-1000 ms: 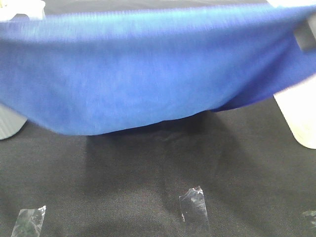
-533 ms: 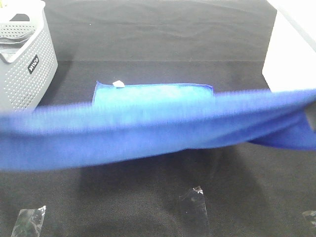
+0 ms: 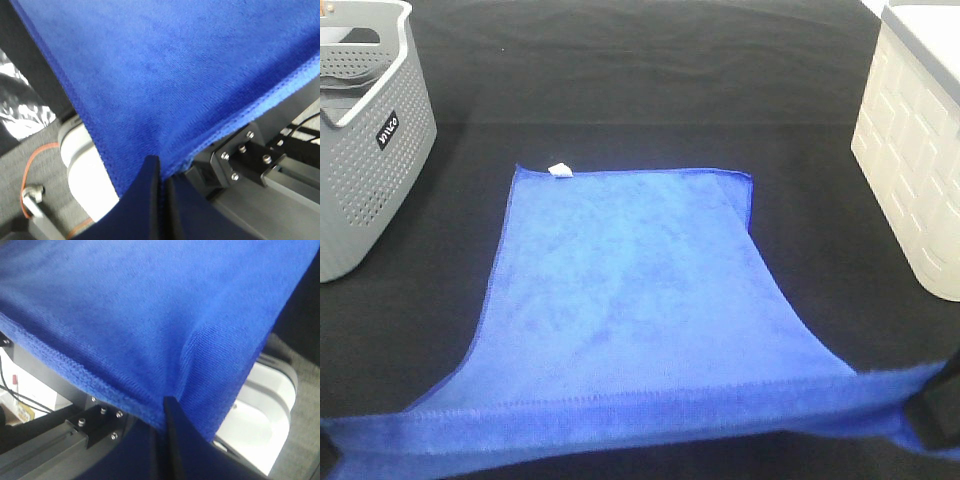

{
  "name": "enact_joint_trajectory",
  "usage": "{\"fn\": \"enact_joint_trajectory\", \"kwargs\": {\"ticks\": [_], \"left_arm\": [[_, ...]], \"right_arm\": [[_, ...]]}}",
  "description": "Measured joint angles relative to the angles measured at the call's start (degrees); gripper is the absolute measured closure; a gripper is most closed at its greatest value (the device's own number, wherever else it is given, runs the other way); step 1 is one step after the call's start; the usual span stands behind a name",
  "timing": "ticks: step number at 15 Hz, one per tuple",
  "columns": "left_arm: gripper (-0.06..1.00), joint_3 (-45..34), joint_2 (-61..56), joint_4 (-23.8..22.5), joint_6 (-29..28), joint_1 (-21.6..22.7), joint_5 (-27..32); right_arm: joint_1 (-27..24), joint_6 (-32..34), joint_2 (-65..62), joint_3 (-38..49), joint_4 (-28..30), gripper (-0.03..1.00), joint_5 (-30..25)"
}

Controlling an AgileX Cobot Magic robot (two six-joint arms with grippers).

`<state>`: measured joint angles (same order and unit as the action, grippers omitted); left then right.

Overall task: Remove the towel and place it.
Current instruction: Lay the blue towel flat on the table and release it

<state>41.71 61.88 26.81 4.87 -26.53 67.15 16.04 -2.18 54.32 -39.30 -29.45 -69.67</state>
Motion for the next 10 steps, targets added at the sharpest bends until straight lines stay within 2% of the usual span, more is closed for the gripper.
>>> {"fn": "enact_joint_trajectory", "kwargs": {"ticks": [5,10], "left_arm": [[0.94,-0.06,10.54,1.09,4.53,0.00,0.23],[0.94,-0.06,19.77,2.58,9.80,0.00,0.92]], "right_arm": [[0.00,-1.60,5.56,6.02,0.11,0.94,0.29],[0.00,-3.50,10.89,6.99,0.69,0.94,0.40]]}}
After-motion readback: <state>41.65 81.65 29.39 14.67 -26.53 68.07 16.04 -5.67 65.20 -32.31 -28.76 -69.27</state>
